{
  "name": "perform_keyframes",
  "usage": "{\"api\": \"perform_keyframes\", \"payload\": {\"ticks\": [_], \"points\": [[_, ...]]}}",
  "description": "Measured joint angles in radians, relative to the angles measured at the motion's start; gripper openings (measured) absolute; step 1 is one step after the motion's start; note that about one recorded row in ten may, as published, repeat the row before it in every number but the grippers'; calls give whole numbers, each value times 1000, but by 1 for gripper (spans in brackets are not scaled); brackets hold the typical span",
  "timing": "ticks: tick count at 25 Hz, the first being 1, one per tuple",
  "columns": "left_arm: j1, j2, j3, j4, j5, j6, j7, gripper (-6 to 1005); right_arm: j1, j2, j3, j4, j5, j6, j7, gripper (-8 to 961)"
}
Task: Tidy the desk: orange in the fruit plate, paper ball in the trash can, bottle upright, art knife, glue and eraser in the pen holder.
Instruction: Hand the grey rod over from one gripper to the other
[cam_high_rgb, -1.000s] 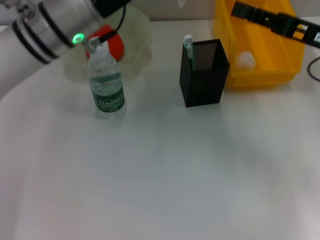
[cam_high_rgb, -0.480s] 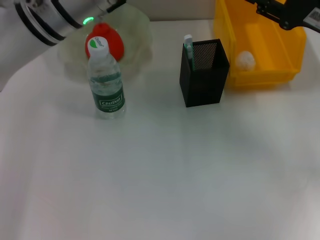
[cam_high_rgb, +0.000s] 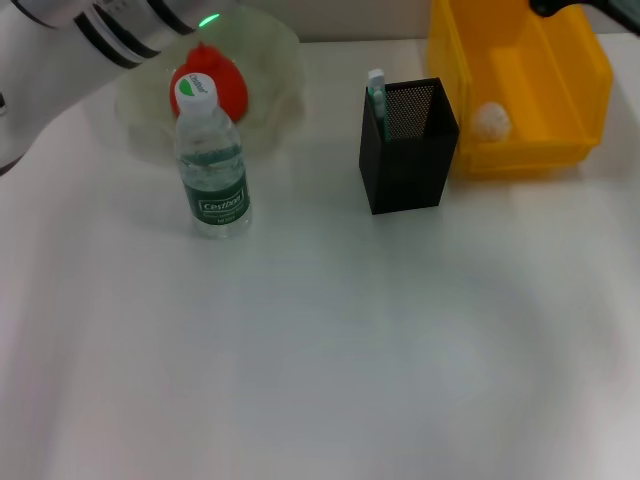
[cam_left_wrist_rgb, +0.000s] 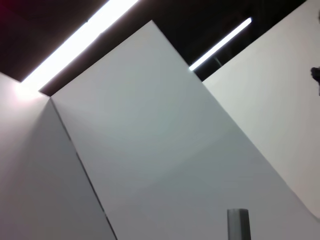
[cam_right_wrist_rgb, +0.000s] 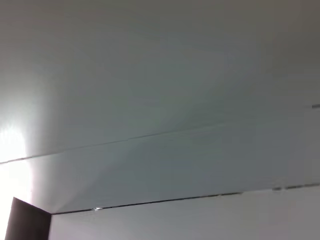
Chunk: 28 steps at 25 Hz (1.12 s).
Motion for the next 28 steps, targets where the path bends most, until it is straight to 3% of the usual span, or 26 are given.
{"api": "perform_keyframes", "payload": {"ticks": [3,4,10,18,28], "points": [[-10,-1,5,1,0,1,22,167,15,38,2,19,6,-6,34,580],[-10,-1,5,1,0,1,22,166,15,38,2,19,6,-6,34,579],[-42,-3,15,-21,-17,1,54,166,48,85,-1,58,70,-4,38,574],[-44,-3,30,-40,-37,-8,94,167,92,91,-7,117,136,-17,33,568],[-49,-3,22,-97,-40,-15,197,164,98,92,-9,119,140,-25,31,560]]}}
